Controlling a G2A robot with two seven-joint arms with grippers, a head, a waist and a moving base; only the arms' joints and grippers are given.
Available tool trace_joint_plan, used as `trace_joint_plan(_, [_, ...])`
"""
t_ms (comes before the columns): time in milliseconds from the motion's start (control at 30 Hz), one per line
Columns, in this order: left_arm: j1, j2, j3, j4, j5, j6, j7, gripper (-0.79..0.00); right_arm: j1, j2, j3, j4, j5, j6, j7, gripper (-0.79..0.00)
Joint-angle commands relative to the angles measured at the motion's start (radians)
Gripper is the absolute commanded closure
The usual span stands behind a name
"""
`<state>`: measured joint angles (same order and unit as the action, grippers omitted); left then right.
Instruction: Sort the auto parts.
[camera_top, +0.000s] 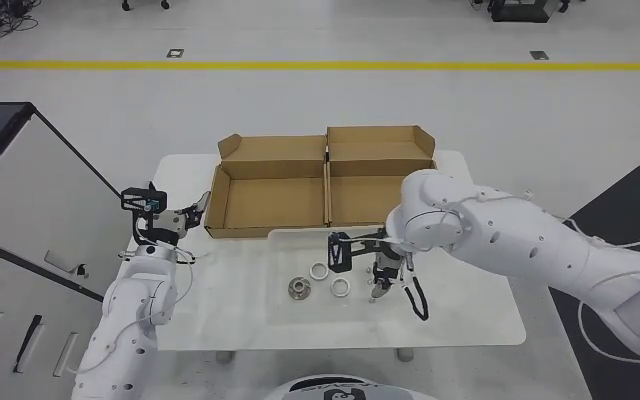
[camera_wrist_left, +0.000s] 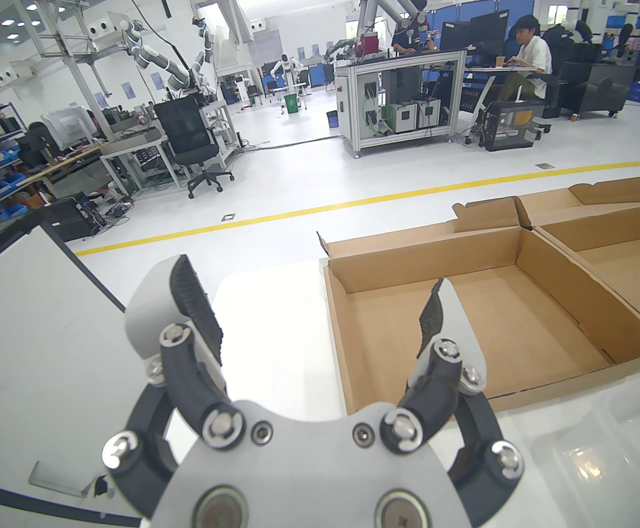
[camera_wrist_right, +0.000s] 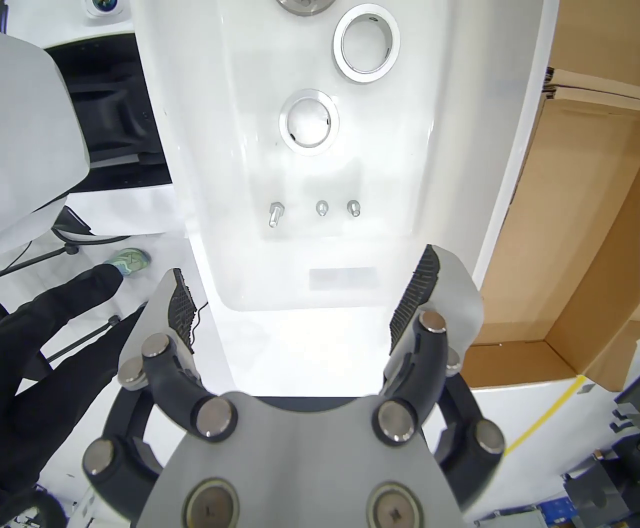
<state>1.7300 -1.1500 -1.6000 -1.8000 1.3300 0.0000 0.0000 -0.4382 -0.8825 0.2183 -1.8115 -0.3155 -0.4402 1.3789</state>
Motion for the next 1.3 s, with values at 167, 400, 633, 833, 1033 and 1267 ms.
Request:
trace_joint_plan(167, [0.0, 0.0, 0.0, 0.0, 0.0, 0.0, 0.0, -0.785, -0.022, -0.03, -0.008, 0.071, -0.012, -0.028, -0.046, -0.785])
trace_joint_plan(400, [0.0, 0.0, 0.0, 0.0, 0.0, 0.0, 0.0, -0.785, -0.035, -0.06, -0.021, 0.114, -0.058, -0.029, -0.053, -0.785])
trace_joint_plan(633, [0.0, 0.0, 0.0, 0.0, 0.0, 0.0, 0.0, -0.785, -0.048, -0.08, -0.029, 0.138, -0.078, -0.041, -0.04, -0.785])
trace_joint_plan(833, [0.0, 0.0, 0.0, 0.0, 0.0, 0.0, 0.0, -0.785, -0.063, -0.094, -0.031, 0.158, -0.087, -0.045, -0.044, -0.388])
trace_joint_plan(1033, [0.0, 0.0, 0.0, 0.0, 0.0, 0.0, 0.0, -0.785, -0.075, -0.108, -0.048, 0.181, -0.096, -0.045, -0.044, -0.339])
trace_joint_plan(1267, [0.0, 0.0, 0.0, 0.0, 0.0, 0.0, 0.0, -0.785, -0.1, -0.123, -0.048, 0.176, -0.114, -0.024, -0.023, -0.348])
